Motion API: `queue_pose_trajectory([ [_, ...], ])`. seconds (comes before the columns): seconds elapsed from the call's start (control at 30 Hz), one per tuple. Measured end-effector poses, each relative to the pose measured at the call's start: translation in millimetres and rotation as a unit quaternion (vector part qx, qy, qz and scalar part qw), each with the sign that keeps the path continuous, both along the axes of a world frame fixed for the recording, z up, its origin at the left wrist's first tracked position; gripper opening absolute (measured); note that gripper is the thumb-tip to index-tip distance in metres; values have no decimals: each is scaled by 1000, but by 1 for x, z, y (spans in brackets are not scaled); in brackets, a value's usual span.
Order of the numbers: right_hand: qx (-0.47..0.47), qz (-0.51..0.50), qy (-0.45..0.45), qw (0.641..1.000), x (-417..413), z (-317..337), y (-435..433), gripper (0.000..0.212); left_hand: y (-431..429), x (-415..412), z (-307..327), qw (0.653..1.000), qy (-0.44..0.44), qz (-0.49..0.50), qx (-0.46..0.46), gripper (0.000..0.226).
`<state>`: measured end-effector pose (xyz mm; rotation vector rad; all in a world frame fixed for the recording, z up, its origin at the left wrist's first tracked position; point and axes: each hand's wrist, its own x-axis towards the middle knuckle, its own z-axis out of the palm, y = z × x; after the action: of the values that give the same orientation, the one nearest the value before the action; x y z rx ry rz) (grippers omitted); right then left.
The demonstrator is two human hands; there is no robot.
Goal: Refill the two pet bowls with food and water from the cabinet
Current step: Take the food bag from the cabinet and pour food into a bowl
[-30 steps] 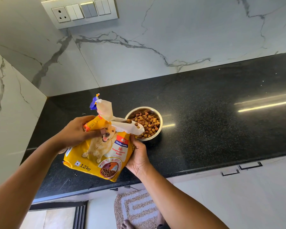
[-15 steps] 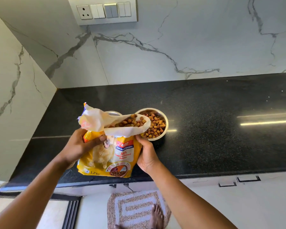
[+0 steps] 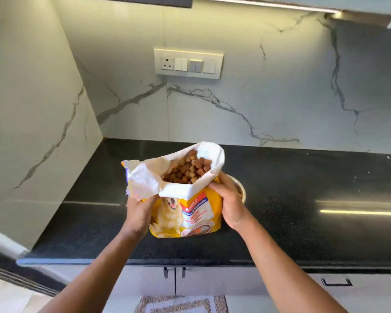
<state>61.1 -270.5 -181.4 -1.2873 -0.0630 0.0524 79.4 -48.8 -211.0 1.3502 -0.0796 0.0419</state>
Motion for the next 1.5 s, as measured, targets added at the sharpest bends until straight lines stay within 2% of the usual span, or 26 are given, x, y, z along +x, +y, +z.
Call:
queue_pose_trajectory([
  [0.1, 0, -16, -30, 999, -10, 15, 12, 40, 11, -2, 21, 999, -51, -19, 5, 51],
  [0.17, 1, -28, -46, 999, -16, 23, 20, 38, 18, -3, 37, 996, -78, -35, 30, 35],
  [0.3, 14, -76, -75, 994, -19, 44, 31, 46, 22, 2, 73, 991, -115, -54, 49, 21],
  [0.5, 22, -115, -110, 987, -17, 103, 22, 31, 6, 18, 132, 985, -157, -63, 42, 27],
  [0.73, 1, -151, -157, 976, -7, 191, -16, 40, -39, 35, 218, 976, -198, -83, 39, 27],
  [0.9, -23, -169, -169, 971, 9, 265, -56, 43, -81, 48, 287, 974, -207, -87, 33, 11],
  [1.03, -35, -157, -209, 965, 23, 330, -93, 44, -117, 64, 346, 971, -220, -84, 37, 25],
  [1.23, -51, -167, -273, 946, 61, 412, -152, 40, -174, 98, 428, 963, -250, -86, 40, 19],
  [1.5, -70, -171, -288, 940, 140, 468, -216, 39, -242, 179, 480, 963, -257, -65, 47, 31],
])
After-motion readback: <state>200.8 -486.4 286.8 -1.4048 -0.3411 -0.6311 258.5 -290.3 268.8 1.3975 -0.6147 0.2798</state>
